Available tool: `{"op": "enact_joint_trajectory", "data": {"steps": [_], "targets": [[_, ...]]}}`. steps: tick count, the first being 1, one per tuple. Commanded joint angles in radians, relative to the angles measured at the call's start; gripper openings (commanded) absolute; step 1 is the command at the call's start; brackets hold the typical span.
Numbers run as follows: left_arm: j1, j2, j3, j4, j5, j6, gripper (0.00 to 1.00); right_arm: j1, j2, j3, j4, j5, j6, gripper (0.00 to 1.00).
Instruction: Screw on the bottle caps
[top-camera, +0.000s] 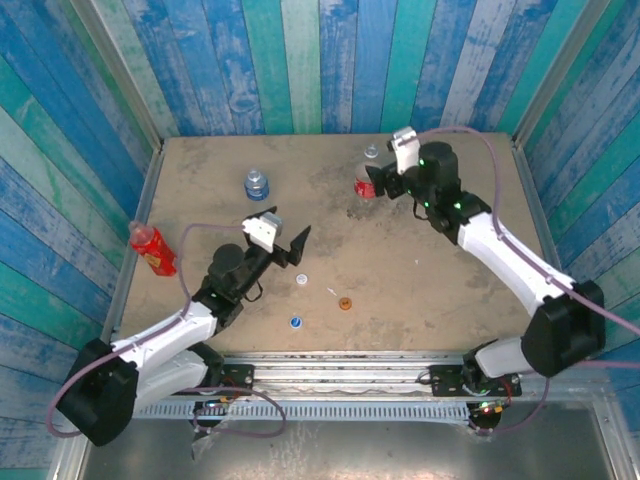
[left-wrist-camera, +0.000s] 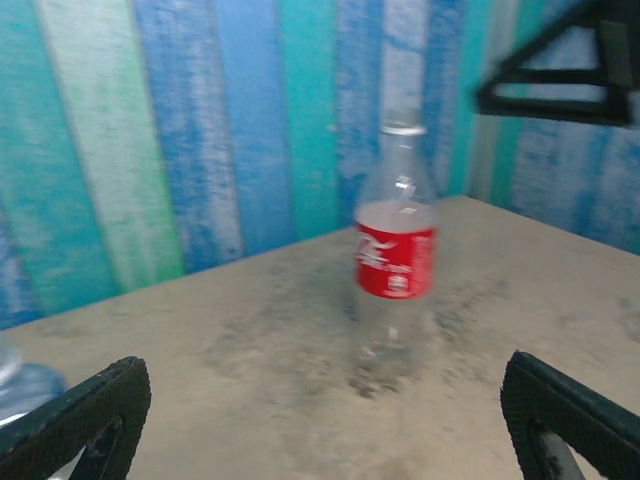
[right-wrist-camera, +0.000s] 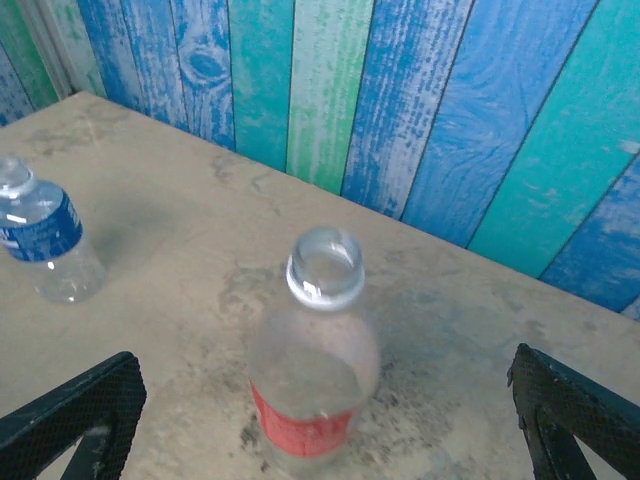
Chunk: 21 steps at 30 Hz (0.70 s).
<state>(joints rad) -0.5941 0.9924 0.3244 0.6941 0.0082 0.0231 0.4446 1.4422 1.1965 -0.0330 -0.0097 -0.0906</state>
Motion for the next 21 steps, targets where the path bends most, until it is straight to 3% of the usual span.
{"op": "enact_joint_trajectory", "data": {"steps": [1,5,11,17,21], "targets": [[-0.021,0.018,-0.009,0.047,0.072,-0.041,0.94,0.0,0.101,0.143,-0.161,-0.032,0.001,0.94],[-0.023,0.036,-0.021,0.084,0.141,-0.026,0.94,0.0,0.215,0.292,-0.236,-0.043,0.0,0.89],[-0.022,0.038,-0.015,0.074,0.189,-0.005,0.94,-0.006,0.314,0.381,-0.27,-0.035,0.023,0.78],[-0.022,0.042,-0.011,0.052,0.19,0.012,0.94,-0.016,0.353,0.405,-0.274,-0.042,0.029,0.6],[-0.022,0.052,-0.014,0.059,0.187,0.015,0.94,-0.017,0.353,0.411,-0.273,-0.049,0.031,0.42]]}}
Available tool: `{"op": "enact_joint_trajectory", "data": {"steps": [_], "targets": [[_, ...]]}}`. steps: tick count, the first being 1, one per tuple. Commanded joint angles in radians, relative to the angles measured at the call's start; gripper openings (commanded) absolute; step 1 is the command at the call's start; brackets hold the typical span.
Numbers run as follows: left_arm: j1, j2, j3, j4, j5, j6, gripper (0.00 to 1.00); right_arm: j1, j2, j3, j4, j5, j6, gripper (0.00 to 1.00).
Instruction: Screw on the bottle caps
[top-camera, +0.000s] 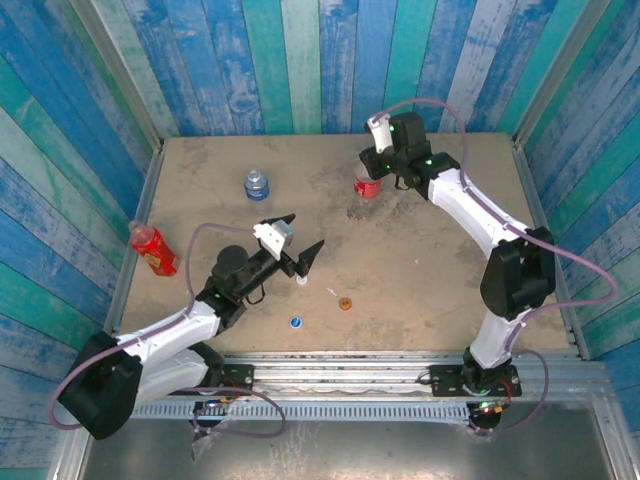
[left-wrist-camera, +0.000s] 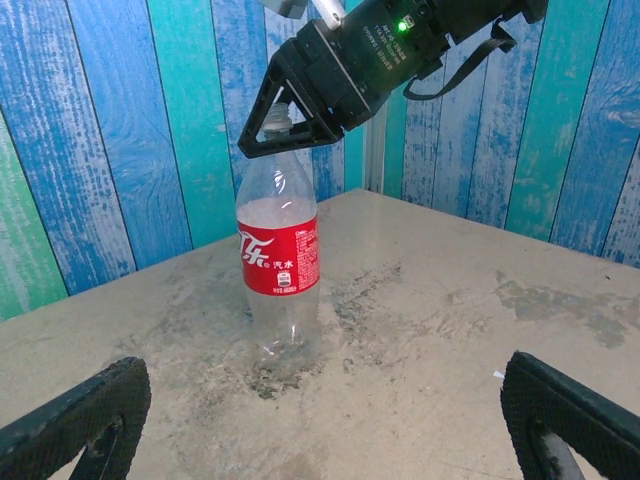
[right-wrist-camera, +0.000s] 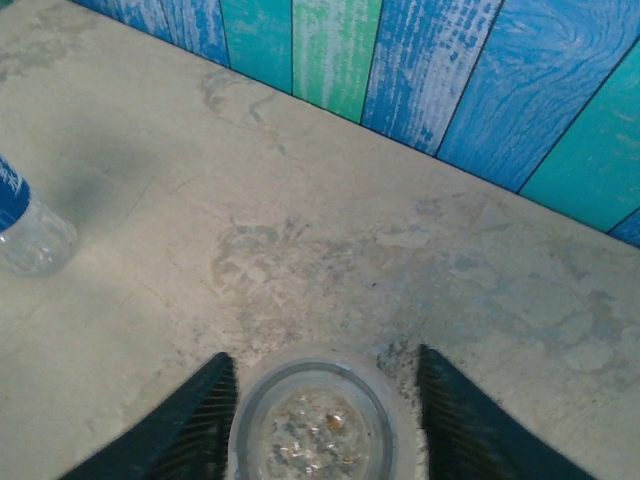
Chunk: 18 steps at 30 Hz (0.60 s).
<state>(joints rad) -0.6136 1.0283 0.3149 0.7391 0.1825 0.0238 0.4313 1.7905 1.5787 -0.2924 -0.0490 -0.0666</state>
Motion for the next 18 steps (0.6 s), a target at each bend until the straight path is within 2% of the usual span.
{"op": "enact_joint_trajectory", "data": {"steps": [1,3,10,18], "targets": [[-0.002,0.02,-0.009,0.034,0.01,0.013,0.94,-0.003,0.004,0.029,-0.012,-0.012,0.008,0.38],[-0.003,0.021,-0.021,0.056,0.007,0.005,0.94,-0.002,-0.001,0.027,-0.013,-0.026,0.015,0.32],[-0.003,0.022,-0.034,0.077,-0.013,-0.025,0.94,0.007,-0.047,-0.002,-0.01,-0.07,0.02,0.22],[-0.002,0.132,-0.027,0.189,-0.028,-0.035,0.94,0.089,-0.111,-0.062,-0.01,-0.092,0.017,0.22]]}}
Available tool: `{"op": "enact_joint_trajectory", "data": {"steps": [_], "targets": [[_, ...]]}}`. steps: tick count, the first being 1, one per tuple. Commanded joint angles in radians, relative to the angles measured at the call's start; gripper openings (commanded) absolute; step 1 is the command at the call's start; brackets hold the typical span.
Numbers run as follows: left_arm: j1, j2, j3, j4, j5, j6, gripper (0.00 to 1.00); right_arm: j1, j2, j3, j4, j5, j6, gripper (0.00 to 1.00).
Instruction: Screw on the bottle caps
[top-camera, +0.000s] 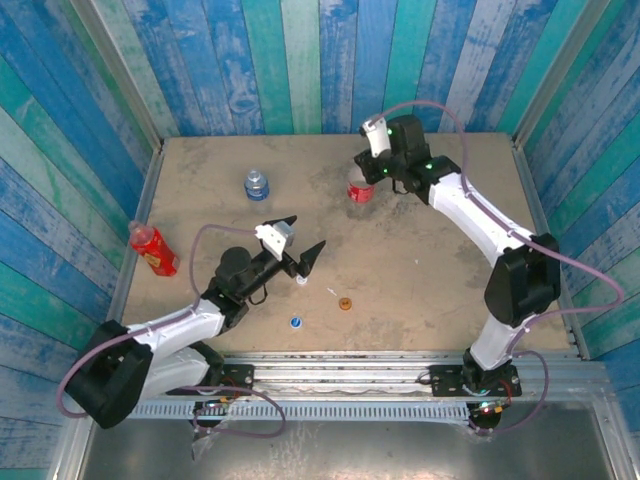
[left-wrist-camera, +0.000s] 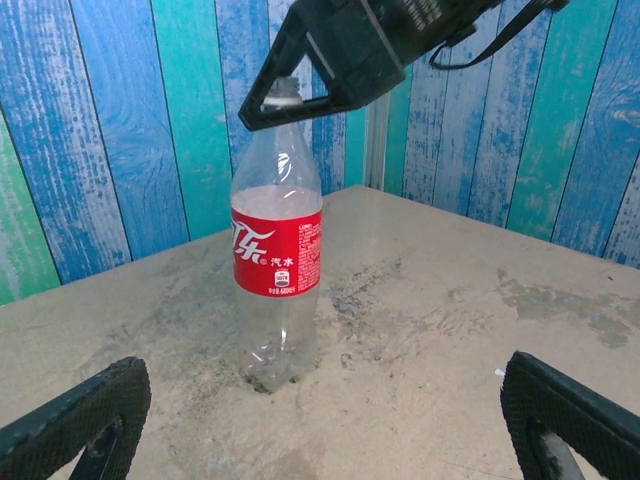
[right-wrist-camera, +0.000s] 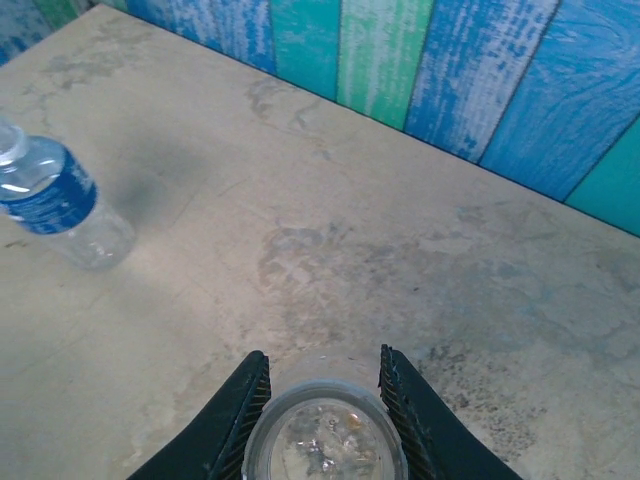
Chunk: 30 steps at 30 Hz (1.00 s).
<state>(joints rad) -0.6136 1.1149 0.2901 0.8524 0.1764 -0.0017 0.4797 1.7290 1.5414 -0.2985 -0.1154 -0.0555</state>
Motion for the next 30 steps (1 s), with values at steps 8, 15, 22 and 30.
{"op": "enact_joint_trajectory", "data": {"steps": [8,15,22,30], "targets": [[-0.003,0.235,0.049,0.27,-0.001,0.001,0.94,0.167,-0.082,-0.056,-0.035,-0.03,0.017,0.22],[0.0,0.375,0.113,0.344,-0.019,0.032,0.98,0.248,-0.078,-0.047,-0.052,-0.035,0.016,0.22],[0.011,0.448,0.135,0.396,-0.057,-0.014,0.93,0.265,-0.072,-0.043,-0.064,-0.038,0.003,0.22],[0.014,0.533,0.163,0.438,-0.073,-0.009,0.84,0.265,-0.065,-0.039,-0.074,-0.043,-0.004,0.21]]}}
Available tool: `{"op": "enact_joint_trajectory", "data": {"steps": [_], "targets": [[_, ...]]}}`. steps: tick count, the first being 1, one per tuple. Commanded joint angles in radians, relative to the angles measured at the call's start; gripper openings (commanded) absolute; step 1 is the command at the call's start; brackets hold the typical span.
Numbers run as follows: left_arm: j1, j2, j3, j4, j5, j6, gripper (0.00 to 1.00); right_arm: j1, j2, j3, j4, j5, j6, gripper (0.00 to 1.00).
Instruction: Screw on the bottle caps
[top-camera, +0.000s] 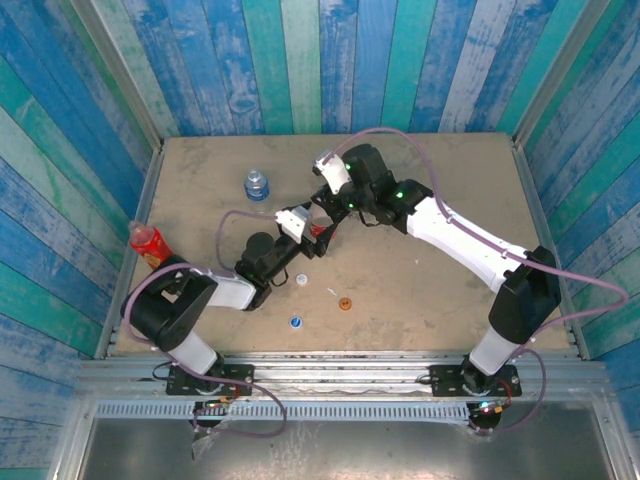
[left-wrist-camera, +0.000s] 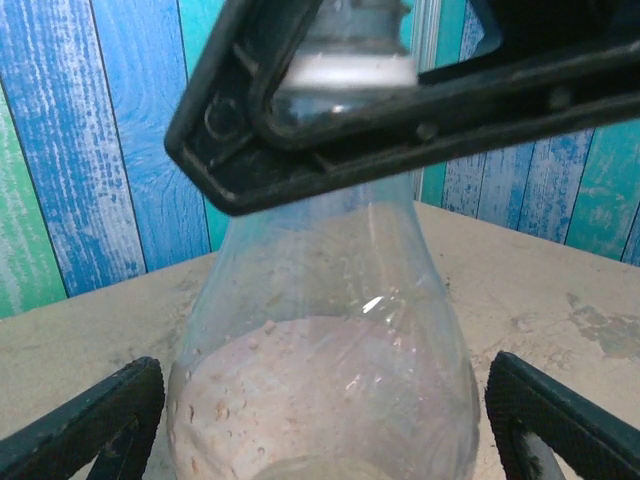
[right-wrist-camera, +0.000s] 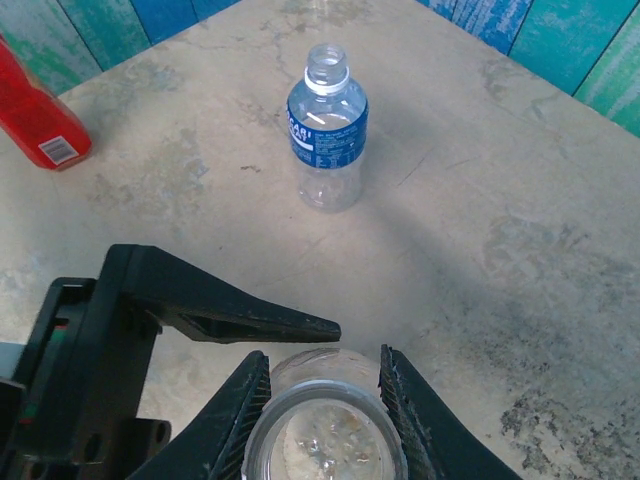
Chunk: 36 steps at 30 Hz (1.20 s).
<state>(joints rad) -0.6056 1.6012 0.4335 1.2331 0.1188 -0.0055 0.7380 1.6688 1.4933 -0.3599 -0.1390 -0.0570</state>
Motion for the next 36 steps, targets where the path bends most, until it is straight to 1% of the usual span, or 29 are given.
{"op": "enact_joint_trajectory", "data": {"steps": [1,4,9,12,16,17,19,22,24,25,29,32,34,36], "targets": [[0.006,0.059,0.023,0.06,-0.013,-0.005,0.83,0.007,-0.003,0.007,-0.013,-0.019,-0.001,0.21],[0.007,0.083,0.03,0.075,-0.01,-0.008,0.78,0.008,-0.001,0.007,-0.013,-0.011,0.003,0.21],[0.011,0.121,0.036,0.127,0.002,-0.03,0.64,0.007,0.002,0.009,-0.016,-0.004,0.003,0.2],[0.011,0.125,0.046,0.122,0.02,-0.036,0.58,0.007,0.002,0.01,-0.02,-0.004,0.003,0.21],[0.01,0.114,0.044,0.106,0.032,-0.034,0.56,0.008,-0.012,0.012,-0.021,-0.004,0.003,0.27],[0.012,0.107,0.042,0.098,0.033,-0.033,0.57,0.008,-0.018,0.013,-0.021,-0.005,0.002,0.3],[0.015,0.094,0.038,0.084,0.033,-0.025,0.57,0.007,-0.028,0.013,-0.019,-0.008,0.002,0.41],[0.023,0.073,0.022,0.081,0.041,-0.031,0.58,0.008,-0.052,0.011,-0.017,-0.006,0.002,0.5],[0.043,0.056,0.009,0.082,0.061,-0.043,0.58,0.007,-0.087,-0.006,-0.009,0.012,-0.004,0.6],[0.049,0.049,0.002,0.083,0.071,-0.047,0.58,0.006,-0.107,-0.025,0.008,0.019,-0.007,0.62],[0.077,0.022,-0.019,0.094,0.101,-0.063,0.59,0.005,-0.213,-0.158,0.117,0.042,-0.021,0.69],[0.102,0.006,-0.04,0.12,0.133,-0.077,0.59,0.007,-0.289,-0.281,0.205,0.043,-0.036,0.72],[0.12,-0.014,-0.054,0.125,0.146,-0.089,0.59,0.007,-0.331,-0.364,0.26,0.016,-0.05,0.72],[0.133,-0.04,-0.066,0.114,0.148,-0.092,0.59,0.009,-0.356,-0.441,0.298,-0.037,-0.078,0.72]]}}
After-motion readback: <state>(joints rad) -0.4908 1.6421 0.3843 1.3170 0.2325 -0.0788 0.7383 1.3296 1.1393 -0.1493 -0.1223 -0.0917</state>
